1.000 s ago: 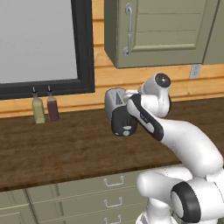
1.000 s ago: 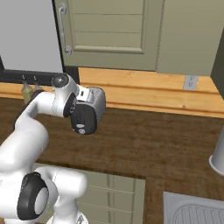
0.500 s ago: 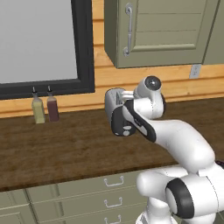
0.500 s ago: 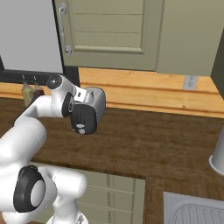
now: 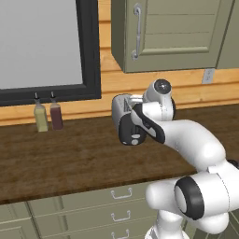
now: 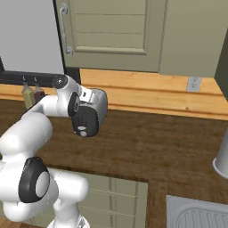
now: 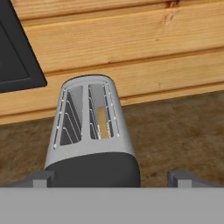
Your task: Start the toaster. Once the lever pops up, take the bread to the plate on the dining counter.
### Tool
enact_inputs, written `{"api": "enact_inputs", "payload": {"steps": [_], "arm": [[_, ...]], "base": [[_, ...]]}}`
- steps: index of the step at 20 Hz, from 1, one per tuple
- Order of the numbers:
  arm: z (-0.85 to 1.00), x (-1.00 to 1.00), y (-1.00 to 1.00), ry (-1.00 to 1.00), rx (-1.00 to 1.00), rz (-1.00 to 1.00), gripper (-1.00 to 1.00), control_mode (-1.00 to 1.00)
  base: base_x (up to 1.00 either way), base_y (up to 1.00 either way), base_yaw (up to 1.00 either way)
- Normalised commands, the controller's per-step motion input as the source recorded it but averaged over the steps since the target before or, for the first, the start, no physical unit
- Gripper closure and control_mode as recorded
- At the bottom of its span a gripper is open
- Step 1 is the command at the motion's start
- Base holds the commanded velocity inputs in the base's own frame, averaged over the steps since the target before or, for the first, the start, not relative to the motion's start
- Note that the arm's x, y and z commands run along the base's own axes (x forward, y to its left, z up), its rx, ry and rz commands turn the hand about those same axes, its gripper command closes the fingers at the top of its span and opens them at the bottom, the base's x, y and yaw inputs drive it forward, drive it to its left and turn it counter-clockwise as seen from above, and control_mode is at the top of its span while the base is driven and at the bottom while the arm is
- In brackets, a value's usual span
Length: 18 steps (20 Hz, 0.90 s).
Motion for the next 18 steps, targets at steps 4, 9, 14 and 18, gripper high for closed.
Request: {"api": "enact_inputs", "payload": {"steps": [4, 9, 14, 18], "arm": [[0.00, 0.00, 0.00, 0.00, 0.00, 0.00, -1.00, -1.00], [0.00, 0.00, 0.00, 0.00, 0.00, 0.00, -1.00, -1.00], [0.00, 0.00, 0.00, 0.00, 0.00, 0.00, -1.00, -1.00], [0.00, 0.00, 0.00, 0.00, 0.00, 0.00, -1.00, -1.00]], "base": [[0.00, 0.00, 0.00], [0.00, 0.00, 0.00], [0.00, 0.00, 0.00], [0.00, 0.00, 0.00]]}}
